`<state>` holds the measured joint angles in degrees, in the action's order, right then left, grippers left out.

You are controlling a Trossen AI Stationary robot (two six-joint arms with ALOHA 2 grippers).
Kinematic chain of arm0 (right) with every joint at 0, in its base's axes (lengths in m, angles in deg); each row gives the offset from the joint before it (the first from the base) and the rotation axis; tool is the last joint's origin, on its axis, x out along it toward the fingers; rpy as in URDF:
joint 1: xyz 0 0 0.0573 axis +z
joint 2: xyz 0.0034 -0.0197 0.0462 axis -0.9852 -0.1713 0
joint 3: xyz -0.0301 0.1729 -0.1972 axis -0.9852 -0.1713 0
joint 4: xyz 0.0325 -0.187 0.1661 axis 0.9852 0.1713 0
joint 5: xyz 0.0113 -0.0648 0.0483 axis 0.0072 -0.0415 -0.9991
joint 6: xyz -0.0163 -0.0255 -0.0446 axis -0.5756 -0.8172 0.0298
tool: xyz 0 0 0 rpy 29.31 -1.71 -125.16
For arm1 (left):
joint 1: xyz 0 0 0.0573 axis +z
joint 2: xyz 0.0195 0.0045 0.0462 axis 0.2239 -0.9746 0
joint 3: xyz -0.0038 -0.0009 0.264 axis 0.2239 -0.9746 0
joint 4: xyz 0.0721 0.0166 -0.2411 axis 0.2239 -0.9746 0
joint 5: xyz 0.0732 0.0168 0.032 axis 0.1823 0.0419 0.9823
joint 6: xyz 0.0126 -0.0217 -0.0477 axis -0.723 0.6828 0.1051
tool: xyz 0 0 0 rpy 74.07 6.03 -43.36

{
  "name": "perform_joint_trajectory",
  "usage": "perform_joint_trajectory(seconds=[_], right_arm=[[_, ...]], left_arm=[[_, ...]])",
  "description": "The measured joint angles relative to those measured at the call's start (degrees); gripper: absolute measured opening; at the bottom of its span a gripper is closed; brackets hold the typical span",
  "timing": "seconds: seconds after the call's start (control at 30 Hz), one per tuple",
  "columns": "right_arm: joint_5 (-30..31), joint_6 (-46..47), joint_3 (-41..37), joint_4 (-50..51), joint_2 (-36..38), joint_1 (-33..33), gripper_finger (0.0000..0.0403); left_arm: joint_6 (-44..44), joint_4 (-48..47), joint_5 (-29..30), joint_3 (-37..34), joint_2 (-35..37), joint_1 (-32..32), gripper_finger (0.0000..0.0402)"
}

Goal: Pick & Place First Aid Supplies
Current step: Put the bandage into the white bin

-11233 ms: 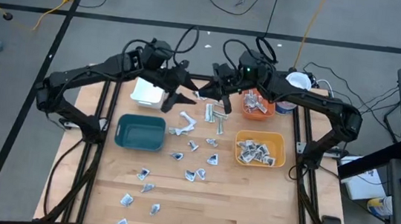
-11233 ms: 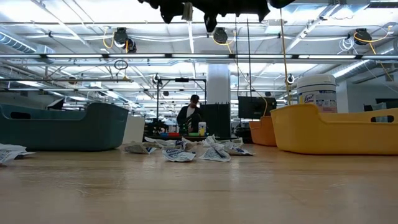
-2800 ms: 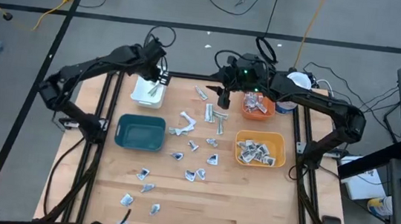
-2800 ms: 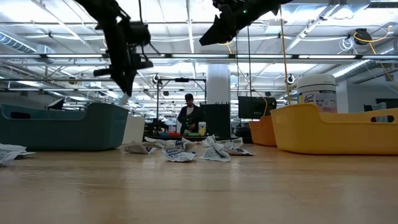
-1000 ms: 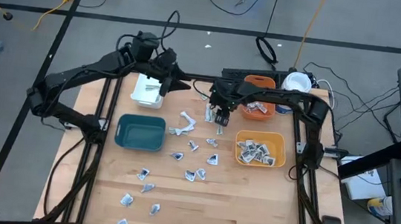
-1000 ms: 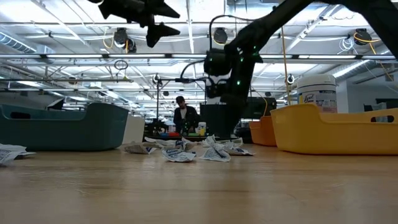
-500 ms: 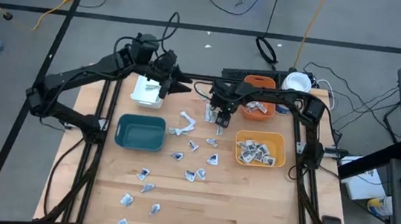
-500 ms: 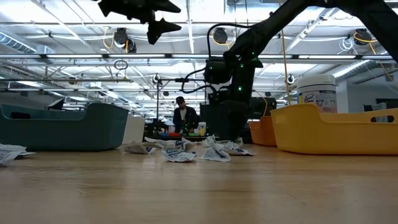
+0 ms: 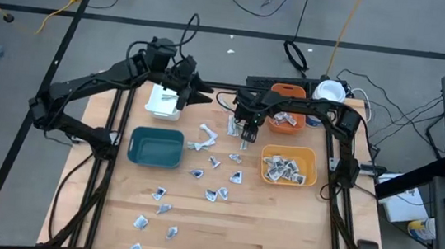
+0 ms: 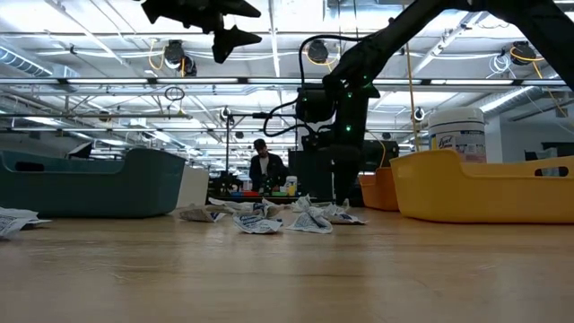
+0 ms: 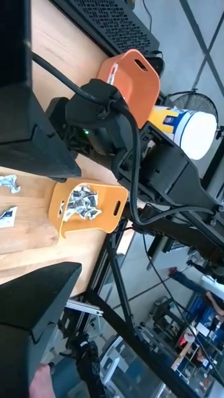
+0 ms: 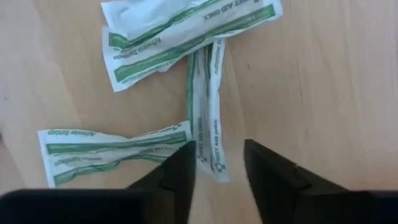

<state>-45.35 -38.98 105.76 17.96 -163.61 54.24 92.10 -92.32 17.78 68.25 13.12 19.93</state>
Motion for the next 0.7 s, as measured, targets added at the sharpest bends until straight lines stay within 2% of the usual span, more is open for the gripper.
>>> perform_joint_trajectory(seconds=[0.13,0.2,0.4,0.7], right_arm=[[-3.6,0.2,-1.2,-1.7,0.0,0.0,0.0035],[-5.0,0.8,-1.8,-2.0,0.0,0.0,0.001],[-5.0,2.9,-2.1,-2.1,1.0,0.0,0.0002],[0.9,4.2,-2.1,0.4,9.0,-0.3,0.0001]], left_arm=[[0.0,0.0,0.0,0.0,0.0,0.0,0.0239],[0.0,0.0,0.0,0.0,0.0,0.0,0.0239],[0.0,0.0,0.0,0.0,0.0,0.0,0.0239],[-0.7,0.0,0.6,0.0,0.0,0.1,0.0239]])
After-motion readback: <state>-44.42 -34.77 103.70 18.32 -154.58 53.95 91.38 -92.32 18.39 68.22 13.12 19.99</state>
